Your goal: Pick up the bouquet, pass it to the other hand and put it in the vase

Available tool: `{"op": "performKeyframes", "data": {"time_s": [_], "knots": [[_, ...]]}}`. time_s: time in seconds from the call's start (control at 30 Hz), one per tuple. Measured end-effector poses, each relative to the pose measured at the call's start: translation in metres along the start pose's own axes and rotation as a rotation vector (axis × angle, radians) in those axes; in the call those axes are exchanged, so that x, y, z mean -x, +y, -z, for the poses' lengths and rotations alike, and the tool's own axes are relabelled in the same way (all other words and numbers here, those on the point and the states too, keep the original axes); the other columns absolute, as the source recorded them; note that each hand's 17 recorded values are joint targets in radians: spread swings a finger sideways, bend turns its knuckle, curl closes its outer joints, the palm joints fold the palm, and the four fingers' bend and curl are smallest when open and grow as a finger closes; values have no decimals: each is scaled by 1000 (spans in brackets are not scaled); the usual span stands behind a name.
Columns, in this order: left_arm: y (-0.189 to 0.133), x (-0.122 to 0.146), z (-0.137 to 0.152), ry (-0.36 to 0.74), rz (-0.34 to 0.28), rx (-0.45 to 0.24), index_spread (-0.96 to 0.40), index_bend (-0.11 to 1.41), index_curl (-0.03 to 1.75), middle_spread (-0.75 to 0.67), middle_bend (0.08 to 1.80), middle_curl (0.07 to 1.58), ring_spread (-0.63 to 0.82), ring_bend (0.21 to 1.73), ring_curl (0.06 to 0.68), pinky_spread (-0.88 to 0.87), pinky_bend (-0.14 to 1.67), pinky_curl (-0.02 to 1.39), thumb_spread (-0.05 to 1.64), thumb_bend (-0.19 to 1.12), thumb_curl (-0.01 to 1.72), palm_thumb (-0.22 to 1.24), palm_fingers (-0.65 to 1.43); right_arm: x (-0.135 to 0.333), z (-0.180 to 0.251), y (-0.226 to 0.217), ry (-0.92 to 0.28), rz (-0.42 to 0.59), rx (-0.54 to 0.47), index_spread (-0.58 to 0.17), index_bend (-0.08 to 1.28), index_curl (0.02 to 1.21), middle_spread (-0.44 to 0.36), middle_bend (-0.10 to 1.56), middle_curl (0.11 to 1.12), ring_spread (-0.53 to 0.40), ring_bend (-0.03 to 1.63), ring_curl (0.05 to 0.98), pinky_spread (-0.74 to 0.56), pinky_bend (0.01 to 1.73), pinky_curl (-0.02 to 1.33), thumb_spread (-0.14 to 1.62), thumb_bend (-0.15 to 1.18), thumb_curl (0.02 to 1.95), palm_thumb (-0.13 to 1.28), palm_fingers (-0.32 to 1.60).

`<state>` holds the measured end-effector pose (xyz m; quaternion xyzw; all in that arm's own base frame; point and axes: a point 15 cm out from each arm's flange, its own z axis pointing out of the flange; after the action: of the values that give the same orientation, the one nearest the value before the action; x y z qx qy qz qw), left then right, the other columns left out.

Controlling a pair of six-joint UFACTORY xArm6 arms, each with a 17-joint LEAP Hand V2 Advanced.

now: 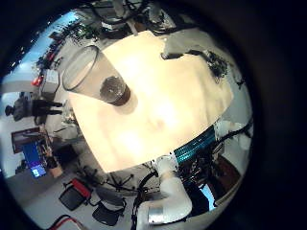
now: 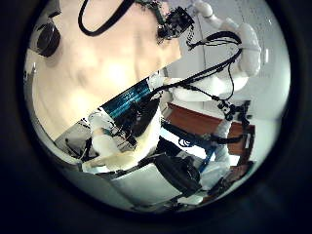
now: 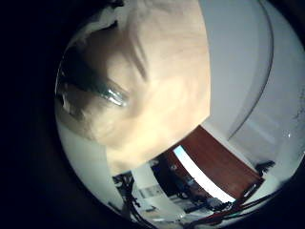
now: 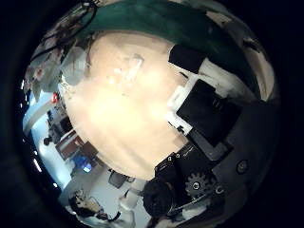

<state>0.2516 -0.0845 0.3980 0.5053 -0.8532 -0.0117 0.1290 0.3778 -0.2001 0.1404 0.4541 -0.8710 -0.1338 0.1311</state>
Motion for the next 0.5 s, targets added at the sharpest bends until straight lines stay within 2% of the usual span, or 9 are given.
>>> {"op": "performKeyframes", "data": {"time_s": [0.17, 0.3, 0.5], "knots": [[-1, 1, 1, 0, 2, -5, -154, 189, 429, 26, 243, 432, 190, 683, 117, 250, 733, -7, 1127, -21, 287, 174, 376, -12, 25, -15, 54, -22, -119, -363, 990, 949, -198, 1232, 849, -226, 1394, 635, -236, 1446, 517, 943, 72, 622, 1130, 1143], [-1, 0, 3, 1, 4, -8, -154, 189, 429, 26, 243, 432, 190, 684, 116, 250, 733, -7, 1127, -21, 287, 174, 376, -10, 61, -35, 31, -19, -305, -336, 1029, 967, -176, 1280, 853, -218, 1411, 655, -213, 1447, 546, 930, 99, 686, 1189, 1148], [-1, -2, 1, 10, 5, -7, -154, 189, 430, 26, 243, 432, 190, 685, 115, 250, 733, -7, 1127, -21, 287, 174, 376, -16, 108, -18, 17, 3, -443, -302, 1059, 971, -147, 1319, 841, -204, 1427, 675, -193, 1437, 585, 903, 101, 775, 1198, 1137]]}}
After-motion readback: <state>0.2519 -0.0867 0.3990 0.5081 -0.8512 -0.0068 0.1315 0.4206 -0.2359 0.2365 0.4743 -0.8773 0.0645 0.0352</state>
